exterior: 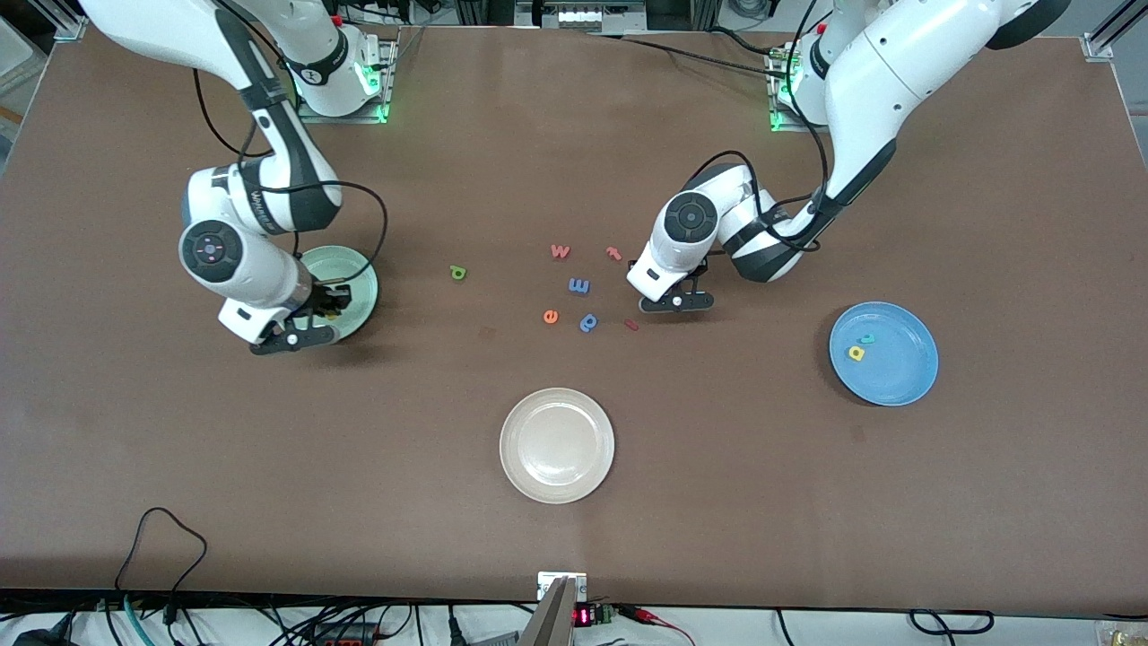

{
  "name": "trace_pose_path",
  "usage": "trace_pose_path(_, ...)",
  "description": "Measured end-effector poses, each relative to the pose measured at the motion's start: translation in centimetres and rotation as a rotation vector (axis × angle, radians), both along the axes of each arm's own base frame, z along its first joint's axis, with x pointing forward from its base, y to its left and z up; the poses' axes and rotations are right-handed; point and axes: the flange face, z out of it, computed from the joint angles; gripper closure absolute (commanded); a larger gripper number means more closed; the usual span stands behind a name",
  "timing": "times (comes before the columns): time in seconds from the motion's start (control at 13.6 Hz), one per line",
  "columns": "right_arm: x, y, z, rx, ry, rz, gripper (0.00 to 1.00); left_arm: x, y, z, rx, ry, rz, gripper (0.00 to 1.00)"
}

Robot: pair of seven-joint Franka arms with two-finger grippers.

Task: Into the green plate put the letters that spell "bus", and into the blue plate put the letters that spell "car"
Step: 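Drop the s on the green plate while the left gripper grasps the teal c, then grasp the green p with the right gripper while the left gripper carries c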

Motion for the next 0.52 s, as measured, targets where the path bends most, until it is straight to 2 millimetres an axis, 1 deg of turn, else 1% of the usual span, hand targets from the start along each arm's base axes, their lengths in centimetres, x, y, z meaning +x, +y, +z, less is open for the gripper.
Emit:
trace_pose_path(0.07, -0.7, -1.2, -1.0, 0.000, 0.017, -0.010, 0.89, 0.0, 0.0, 0.0, 0.000, 0.000, 0.000, 0.39)
trace_pose_path(0.15, -1.3, -2.0, -1.9, 0.000, 0.032, -0.020, 0.80, 0.0, 0.0, 0.0, 0.000, 0.000, 0.000, 0.43)
trace_pose_path(0.22, -1.8, -2.4, -2.6, -0.001, 0.045, -0.026, 0.63, -0.1, 0.0, 0.0, -0.001, -0.001, -0.001, 0.45)
trace_pose_path(0.29, -2.1, -2.6, -3.2, -0.002, 0.057, -0.030, 0.58, -0.2, 0.0, 0.0, -0.001, -0.001, -0.002, 0.46)
trace_pose_path(0.37, -2.3, -2.7, -3.5, -0.002, 0.064, -0.032, 0.37, -0.3, -0.1, 0.0, -0.002, -0.001, -0.004, 0.48)
trace_pose_path(0.44, -2.3, -2.8, -3.7, -0.003, 0.067, -0.032, 0.27, -0.4, -0.1, 0.1, -0.001, -0.002, -0.006, 0.48)
trace_pose_path(0.52, -2.3, -2.8, -3.8, -0.002, 0.068, -0.032, 0.13, -0.4, -0.1, 0.1, 0.000, -0.002, -0.007, 0.49)
